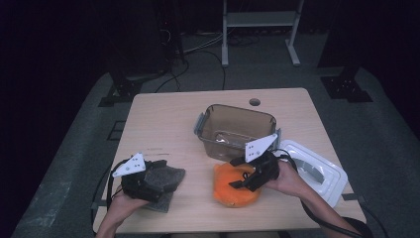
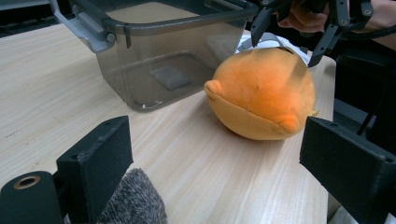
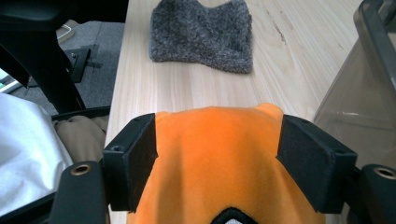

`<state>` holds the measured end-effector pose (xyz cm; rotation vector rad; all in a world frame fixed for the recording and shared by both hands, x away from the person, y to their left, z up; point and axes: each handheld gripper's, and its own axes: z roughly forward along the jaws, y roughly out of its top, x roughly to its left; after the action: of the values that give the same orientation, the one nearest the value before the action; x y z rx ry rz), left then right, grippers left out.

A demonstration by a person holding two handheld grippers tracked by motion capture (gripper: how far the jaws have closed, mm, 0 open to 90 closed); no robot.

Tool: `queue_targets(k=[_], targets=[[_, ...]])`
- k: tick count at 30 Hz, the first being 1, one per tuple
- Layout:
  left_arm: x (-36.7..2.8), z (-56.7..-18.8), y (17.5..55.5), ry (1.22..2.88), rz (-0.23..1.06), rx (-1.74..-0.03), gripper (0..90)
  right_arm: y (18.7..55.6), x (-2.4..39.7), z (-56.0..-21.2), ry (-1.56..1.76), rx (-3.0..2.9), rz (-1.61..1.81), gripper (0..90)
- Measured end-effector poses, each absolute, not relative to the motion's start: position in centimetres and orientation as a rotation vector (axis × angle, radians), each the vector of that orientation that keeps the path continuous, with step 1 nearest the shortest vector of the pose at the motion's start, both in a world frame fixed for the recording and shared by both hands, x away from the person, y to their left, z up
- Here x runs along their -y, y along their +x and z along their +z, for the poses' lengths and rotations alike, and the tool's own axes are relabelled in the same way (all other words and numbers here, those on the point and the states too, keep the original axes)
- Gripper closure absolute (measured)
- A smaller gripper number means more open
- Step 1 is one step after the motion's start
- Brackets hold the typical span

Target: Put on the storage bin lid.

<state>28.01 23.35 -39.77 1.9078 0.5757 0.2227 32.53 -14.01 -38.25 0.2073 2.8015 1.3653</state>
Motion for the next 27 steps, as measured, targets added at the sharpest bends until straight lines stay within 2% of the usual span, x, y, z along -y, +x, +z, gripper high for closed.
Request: queue_targets(k=[7, 27], targets=[[-23.4, -39.8, 28.0, 1.907, 0.222, -0.575, 8.6, 32.6, 13.6, -39.4, 0.227, -2.804, 1.32, 31.0], [-23.2, -39.8, 27.9, 1.914, 0.231, -0.573, 8.7, 31.9, 13.6, -42.0, 0.289, -2.809, 1.337, 59.5]])
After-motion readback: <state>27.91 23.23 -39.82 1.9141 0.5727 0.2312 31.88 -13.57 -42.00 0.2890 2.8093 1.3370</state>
